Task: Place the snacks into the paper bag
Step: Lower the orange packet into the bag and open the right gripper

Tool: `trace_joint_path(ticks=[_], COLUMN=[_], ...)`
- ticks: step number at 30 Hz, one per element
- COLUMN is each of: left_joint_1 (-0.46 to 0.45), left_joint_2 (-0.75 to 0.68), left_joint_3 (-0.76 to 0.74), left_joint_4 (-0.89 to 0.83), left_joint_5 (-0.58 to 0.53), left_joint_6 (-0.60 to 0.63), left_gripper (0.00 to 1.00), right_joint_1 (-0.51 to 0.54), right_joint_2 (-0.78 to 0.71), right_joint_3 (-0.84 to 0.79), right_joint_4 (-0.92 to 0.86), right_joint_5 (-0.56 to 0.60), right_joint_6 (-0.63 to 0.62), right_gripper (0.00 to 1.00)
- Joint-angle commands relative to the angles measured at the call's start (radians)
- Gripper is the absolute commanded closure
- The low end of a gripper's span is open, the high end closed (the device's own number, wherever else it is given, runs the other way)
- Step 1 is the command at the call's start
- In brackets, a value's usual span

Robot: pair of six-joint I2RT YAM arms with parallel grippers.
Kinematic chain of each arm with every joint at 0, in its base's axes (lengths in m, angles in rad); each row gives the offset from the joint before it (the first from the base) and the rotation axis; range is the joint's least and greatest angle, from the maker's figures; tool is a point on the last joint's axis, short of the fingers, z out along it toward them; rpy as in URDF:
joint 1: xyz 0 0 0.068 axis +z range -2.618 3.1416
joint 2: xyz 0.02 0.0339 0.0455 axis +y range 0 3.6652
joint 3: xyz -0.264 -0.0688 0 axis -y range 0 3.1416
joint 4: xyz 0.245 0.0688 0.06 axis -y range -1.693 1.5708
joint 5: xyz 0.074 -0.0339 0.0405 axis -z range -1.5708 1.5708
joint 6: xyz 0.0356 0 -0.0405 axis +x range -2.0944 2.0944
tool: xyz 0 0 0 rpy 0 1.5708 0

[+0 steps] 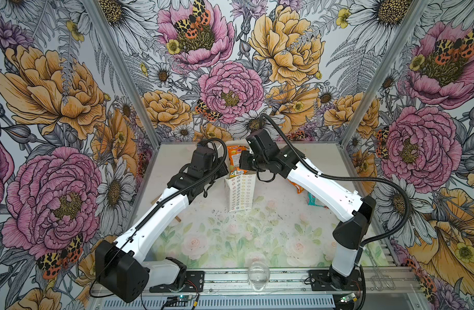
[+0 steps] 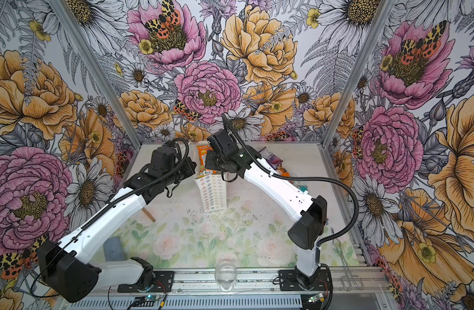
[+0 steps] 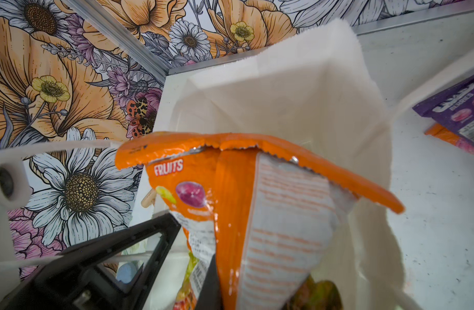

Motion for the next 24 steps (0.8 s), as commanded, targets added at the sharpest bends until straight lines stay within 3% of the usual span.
trace_joint_path(ticks=[1,9,16,24], left_joint_1=[-0.008,-0.008,-0.008,-0.006], left_joint_2=[-0.021,-0.027,-0.027,-0.033], left_joint_3=[-0.008,-0.017,-0.018,-0.027], left_joint_4=[0.039,0.039,0.039,0.039], left_joint_5=[0.005,-0.006,-0.005,-0.005], left_joint_6=[-0.008,-0.012,-0.012,-0.011], left_gripper=[1.0,1.0,1.0,1.0], right_joint_1=[0.002,0.035,0.051,0.054], right_joint_2=[-0.061,-0.084,-0.087,-0.087], right_joint_3=[-0.001,-0.03,-0.04,-0.066], right_joint_4=[0.01,-0.002,-0.007,-0.01], right_joint_5=[-0.012,-0.04,-0.027,-0.01], right_joint_6=[0.019,0.04,0.044,0.046], right_gripper=[1.0,1.0,0.88,0.87])
